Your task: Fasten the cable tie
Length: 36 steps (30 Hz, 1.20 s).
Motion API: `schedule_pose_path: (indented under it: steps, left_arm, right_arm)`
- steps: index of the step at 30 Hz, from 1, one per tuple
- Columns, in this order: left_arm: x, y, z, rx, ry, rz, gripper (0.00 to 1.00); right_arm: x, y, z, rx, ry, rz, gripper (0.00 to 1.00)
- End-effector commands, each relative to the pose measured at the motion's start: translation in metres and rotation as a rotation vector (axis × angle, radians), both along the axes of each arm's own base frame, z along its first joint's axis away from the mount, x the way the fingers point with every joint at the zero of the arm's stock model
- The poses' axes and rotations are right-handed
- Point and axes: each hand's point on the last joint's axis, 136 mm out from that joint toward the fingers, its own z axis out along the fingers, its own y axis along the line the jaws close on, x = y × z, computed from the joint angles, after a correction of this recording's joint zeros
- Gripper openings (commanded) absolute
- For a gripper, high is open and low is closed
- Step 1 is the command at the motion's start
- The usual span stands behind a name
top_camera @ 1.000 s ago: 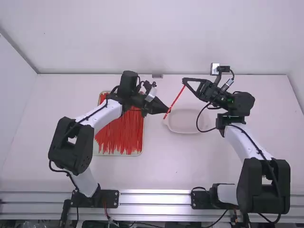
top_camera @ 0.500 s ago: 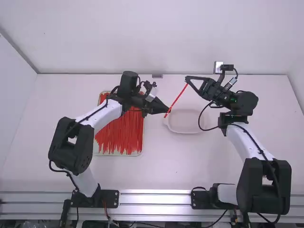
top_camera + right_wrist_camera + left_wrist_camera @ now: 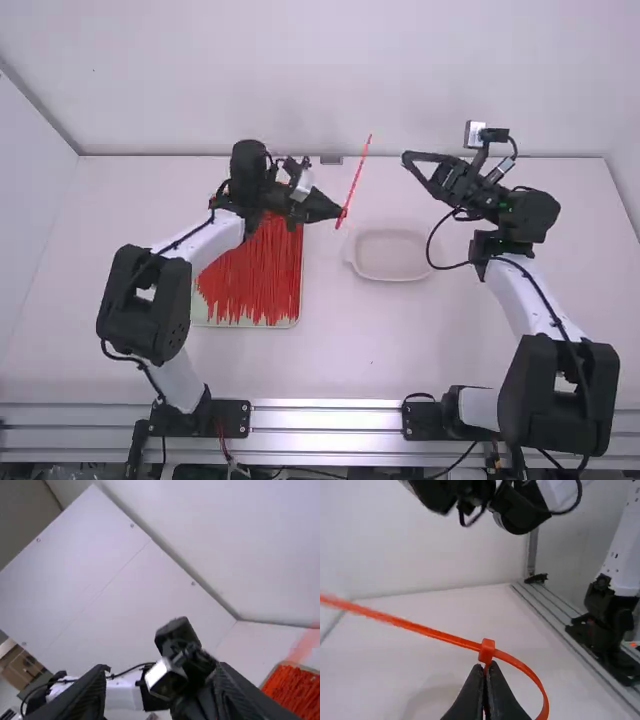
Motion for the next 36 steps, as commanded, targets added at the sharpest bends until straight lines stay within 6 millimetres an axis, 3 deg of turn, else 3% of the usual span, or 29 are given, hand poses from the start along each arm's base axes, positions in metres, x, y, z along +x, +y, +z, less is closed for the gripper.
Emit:
schedule_pose_path:
  steps: [1, 2, 3, 4, 11, 17, 26, 32, 36]
  left_arm:
    - [0.005, 0.013, 0.01, 0.014, 0.122, 0.003, 0.02]
    - [0.008, 0.018, 0.015, 0.011, 0.114, 0.014, 0.02]
    - [0.01, 0.022, 0.021, 0.008, 0.108, 0.025, 0.02]
    - [0.011, 0.025, 0.028, 0.005, 0.098, 0.035, 0.02]
    - [-0.002, 0.028, 0.06, -0.016, 0.013, 0.037, 0.02]
    - [-0.011, 0.029, 0.073, -0.038, -0.019, 0.044, 0.02]
    - [-0.012, 0.027, 0.077, -0.042, 0.009, 0.044, 0.02]
    - [-0.018, 0.019, 0.076, -0.04, 0.008, 0.018, 0.02]
    - [-0.021, 0.015, 0.076, -0.041, 0.009, 0.008, 0.02]
  right_arm:
    - [-0.015, 0.007, 0.008, -0.046, -0.044, 0.064, 0.64]
    - [-0.018, 0.008, 0.006, -0.057, -0.044, 0.078, 0.68]
    - [-0.02, 0.009, 0.004, -0.07, -0.049, 0.091, 0.78]
    - [-0.021, 0.011, 0.001, -0.082, -0.051, 0.105, 0.99]
    - [-0.017, 0.034, -0.018, -0.106, -0.013, 0.139, 0.99]
    - [-0.01, 0.053, -0.031, -0.113, 0.016, 0.117, 0.99]
    - [-0.009, 0.083, -0.023, -0.07, 0.019, 0.088, 0.99]
    - [-0.011, 0.093, -0.017, -0.058, -0.024, 0.073, 1.0]
    - [-0.016, 0.099, -0.011, -0.045, -0.05, 0.083, 0.85]
